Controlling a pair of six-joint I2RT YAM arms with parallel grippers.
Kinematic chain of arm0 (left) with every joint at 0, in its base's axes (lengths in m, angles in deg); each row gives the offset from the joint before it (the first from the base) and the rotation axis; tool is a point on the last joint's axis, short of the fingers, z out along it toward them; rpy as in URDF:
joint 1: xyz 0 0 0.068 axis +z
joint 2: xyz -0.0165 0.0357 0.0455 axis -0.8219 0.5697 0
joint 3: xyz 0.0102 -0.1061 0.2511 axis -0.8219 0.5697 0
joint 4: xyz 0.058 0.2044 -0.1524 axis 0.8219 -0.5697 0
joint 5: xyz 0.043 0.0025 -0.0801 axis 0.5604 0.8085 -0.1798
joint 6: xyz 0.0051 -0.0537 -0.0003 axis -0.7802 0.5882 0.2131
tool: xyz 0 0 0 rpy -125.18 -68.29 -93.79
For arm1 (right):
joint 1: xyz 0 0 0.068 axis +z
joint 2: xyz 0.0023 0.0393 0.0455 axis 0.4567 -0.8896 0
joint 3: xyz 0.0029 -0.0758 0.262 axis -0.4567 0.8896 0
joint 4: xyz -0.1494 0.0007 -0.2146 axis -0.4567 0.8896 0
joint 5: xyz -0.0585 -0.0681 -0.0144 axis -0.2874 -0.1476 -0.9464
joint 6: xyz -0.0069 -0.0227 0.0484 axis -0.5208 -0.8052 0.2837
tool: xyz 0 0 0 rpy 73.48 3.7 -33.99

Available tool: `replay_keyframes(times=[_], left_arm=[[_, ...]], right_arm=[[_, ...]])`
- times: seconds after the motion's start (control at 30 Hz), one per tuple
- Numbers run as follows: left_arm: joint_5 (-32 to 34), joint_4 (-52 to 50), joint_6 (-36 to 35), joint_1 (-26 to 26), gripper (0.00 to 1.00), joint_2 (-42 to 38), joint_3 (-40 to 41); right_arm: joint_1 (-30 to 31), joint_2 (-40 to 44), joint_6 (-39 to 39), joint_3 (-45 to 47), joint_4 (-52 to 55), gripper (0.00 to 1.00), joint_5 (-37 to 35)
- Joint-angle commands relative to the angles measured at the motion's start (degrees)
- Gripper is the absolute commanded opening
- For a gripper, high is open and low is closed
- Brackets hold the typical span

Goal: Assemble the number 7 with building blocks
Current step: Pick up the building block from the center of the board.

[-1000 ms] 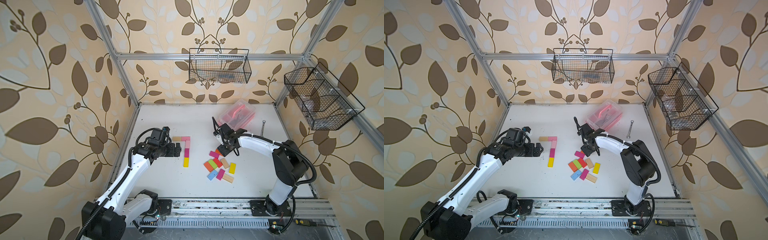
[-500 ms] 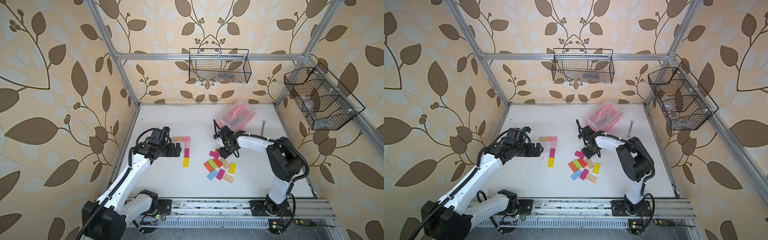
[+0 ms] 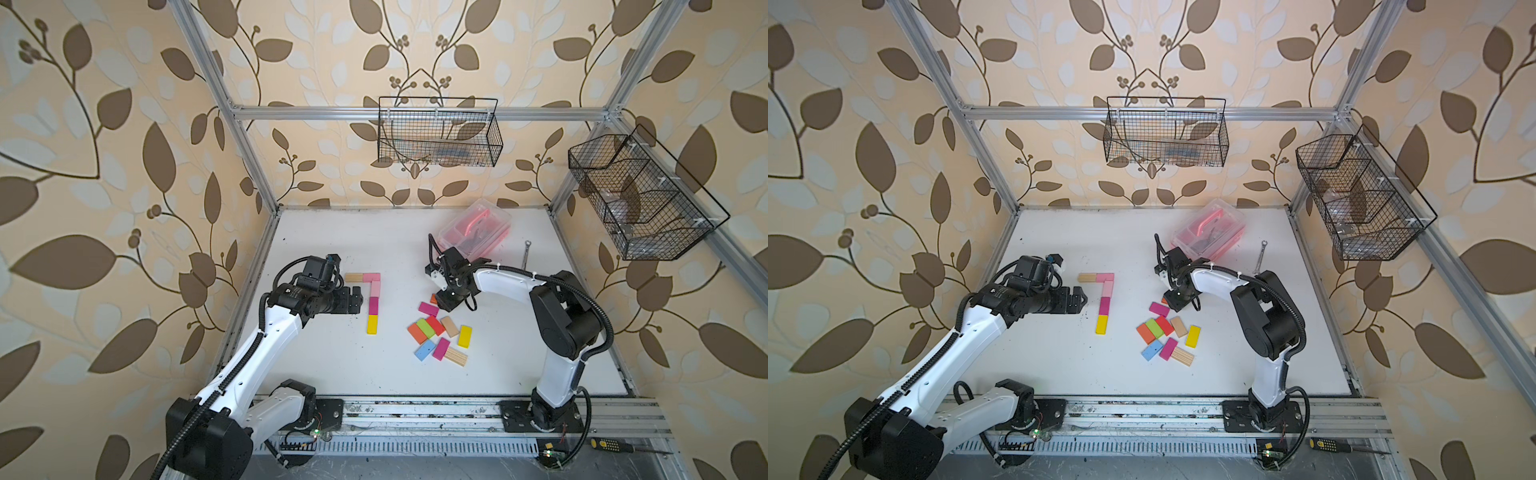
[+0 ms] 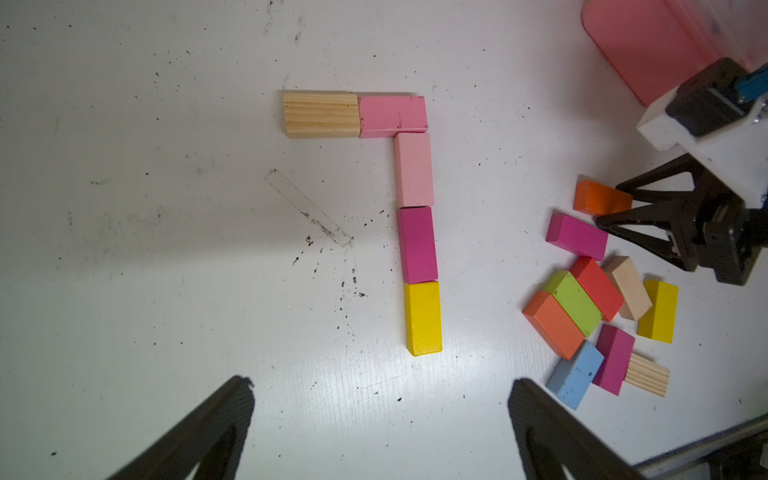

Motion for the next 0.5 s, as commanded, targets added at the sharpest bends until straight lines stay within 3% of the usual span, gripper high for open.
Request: replay_keyframes(times=[0.0, 0.17, 0.33, 0.47], left_arm=[[0.15, -1.14, -0.85, -0.07, 0.99, 0.38, -1.88], [0.3, -1.25, -0.76, -0.07, 0.99, 0.29, -1.88], [0.32, -1.22, -0.72, -0.07, 0.99, 0.29, -1.97], [0.75, -1.05, -0.43, -0.07, 0.99, -0.36, -1.89]], right_arm=[[-0.74, -2.66, -1.9, -1.89, 1.59, 0.38, 2.85], [-1.29, -3.13, -3.12, -2.7, 1.91, 0.26, 3.14], [-1.36, -1.07, -6.0, -5.0, 1.39, 0.25, 2.42], [0.83, -0.2, -14.2, -9.28, 2.3, 0.24, 2.13]])
